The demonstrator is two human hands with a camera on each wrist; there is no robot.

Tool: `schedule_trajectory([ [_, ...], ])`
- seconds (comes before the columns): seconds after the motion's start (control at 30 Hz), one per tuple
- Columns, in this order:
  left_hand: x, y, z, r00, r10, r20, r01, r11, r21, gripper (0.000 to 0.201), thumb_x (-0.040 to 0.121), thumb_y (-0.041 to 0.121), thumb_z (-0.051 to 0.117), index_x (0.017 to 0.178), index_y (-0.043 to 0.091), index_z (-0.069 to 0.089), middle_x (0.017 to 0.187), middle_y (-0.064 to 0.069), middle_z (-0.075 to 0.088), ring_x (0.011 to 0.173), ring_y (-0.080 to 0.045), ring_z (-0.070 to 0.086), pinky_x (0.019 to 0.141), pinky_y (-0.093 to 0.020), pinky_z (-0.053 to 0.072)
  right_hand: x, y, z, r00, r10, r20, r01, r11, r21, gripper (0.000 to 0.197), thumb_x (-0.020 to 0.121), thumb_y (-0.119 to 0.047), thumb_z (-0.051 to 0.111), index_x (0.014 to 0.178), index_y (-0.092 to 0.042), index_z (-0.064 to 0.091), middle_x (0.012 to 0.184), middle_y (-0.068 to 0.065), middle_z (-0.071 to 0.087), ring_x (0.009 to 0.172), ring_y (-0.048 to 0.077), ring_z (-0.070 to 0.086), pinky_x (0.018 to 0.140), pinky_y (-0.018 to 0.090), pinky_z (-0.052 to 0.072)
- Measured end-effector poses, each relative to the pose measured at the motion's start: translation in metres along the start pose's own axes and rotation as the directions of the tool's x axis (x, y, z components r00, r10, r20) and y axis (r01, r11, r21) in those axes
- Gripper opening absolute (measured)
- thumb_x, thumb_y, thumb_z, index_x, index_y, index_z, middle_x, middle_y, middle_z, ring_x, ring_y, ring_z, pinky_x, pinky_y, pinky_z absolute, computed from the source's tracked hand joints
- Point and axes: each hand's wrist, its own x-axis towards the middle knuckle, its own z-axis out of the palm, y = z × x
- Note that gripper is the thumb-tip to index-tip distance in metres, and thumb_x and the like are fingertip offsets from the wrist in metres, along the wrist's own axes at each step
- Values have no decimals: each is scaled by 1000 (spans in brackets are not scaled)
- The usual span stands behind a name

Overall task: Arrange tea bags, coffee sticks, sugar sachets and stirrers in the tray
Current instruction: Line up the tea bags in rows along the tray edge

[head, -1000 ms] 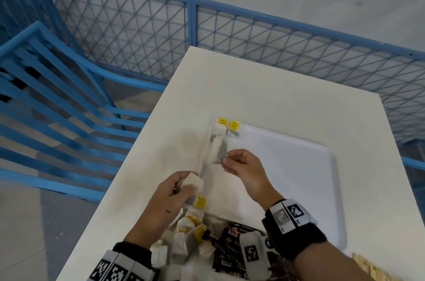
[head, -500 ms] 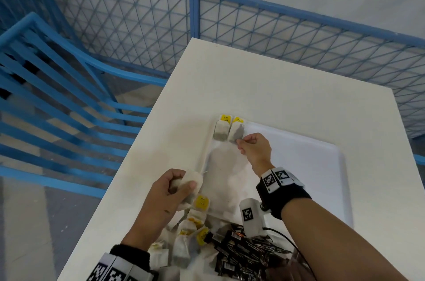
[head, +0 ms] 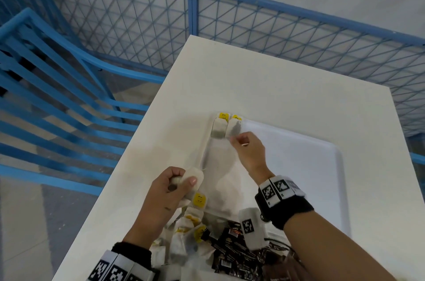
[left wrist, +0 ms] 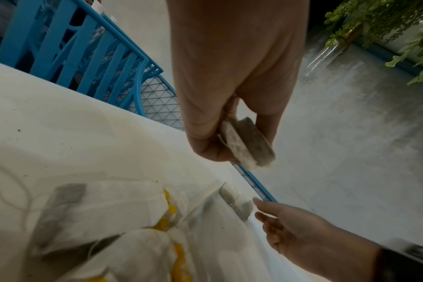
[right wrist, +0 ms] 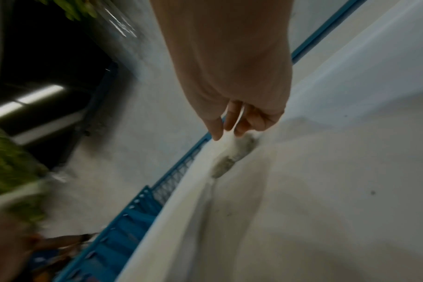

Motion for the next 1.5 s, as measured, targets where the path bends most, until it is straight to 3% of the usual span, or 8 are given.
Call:
schedule_trajectory([
  [0.17, -2, 1, 0, 999, 23, -26, -23, 1000, -3, 11, 84, 15, 65, 85, 5, 60, 71, -6, 60, 63, -12, 57, 52, -15, 48, -58, -19, -4, 891, -3, 453, -8, 1000, 21, 31, 92, -41, 50, 86, -14, 63, 75, -9, 60, 60, 2, 49, 62, 13, 41],
  [0.3, -4, 4, 2, 999, 45, -27, -45, 999, -1, 11, 86, 17, 63, 86, 7, 61, 74, -9, 63, 69, -19, 59, 56, -18, 51, -92, -25, 0, 784, -89, 614, 31, 994, 104, 15, 83, -36, 67, 80, -23, 60, 72, -12, 59, 63, 1, 51, 64, 15, 42],
  [0.5, -7, 3, -2, 1000, 22, 1, -22, 998, -63, 16, 91, 24, 58, 95, 9, 62, 93, -18, 66, 85, -26, 62, 76, -32, 52, -103, -26, 6, 848, -128, 514, 83, 990, 110, 20, 81, -25, 71, 71, -19, 55, 62, -12, 53, 54, -3, 46, 56, 10, 37],
  [0.63, -11, 5, -9, 1000, -5, 26, 7, 996, -84, 29, 70, 22, 59, 98, 16, 64, 95, -11, 67, 91, -29, 63, 90, -46, 49, -98, -23, 7, 851, -57, 521, -34, 986, 164, 17, 90, -22, 60, 90, -6, 55, 81, 1, 62, 70, 10, 60, 61, 24, 48],
  [0.8, -14, 1, -15, 998, 44, 41, -46, 998, 43, 36, 86, -3, 51, 108, 25, 54, 103, -7, 61, 90, -25, 60, 81, -32, 48, -83, -22, -1, 863, 40, 504, -287, 859, 424, 14, 94, -10, 53, 83, -7, 44, 81, 6, 62, 66, 21, 65, 56, 26, 52],
  [1.0, -10, -6, -25, 999, 52, 1, -52, 997, 61, 23, 90, -8, 47, 86, 9, 63, 93, -4, 65, 81, -21, 59, 77, -28, 48, -41, -6, -1, 902, 105, 419, -320, 814, 485, 11, 83, 3, 63, 90, -1, 55, 81, 13, 56, 77, 20, 63, 79, 23, 57],
  [1.2, -12, -1, -33, 996, -27, 87, 26, 1000, 14, 42, 90, -13, 36, 108, 10, 66, 111, -1, 67, 104, -14, 62, 75, -8, 50, -10, -9, 11, 923, 127, 363, -286, 858, 427, 7, 83, 1, 64, 86, -5, 65, 82, 8, 63, 74, 16, 58, 70, 18, 55],
  [1.5, -4, -6, -33, 997, 82, -1, -81, 986, 147, 20, 87, 0, 59, 91, 19, 68, 82, 2, 71, 73, -6, 62, 65, -7, 46, 12, -1, 27, 977, 67, 202, -70, 997, 11, 15, 87, -9, 60, 102, -7, 59, 76, 0, 62, 60, 11, 55, 58, 21, 48],
])
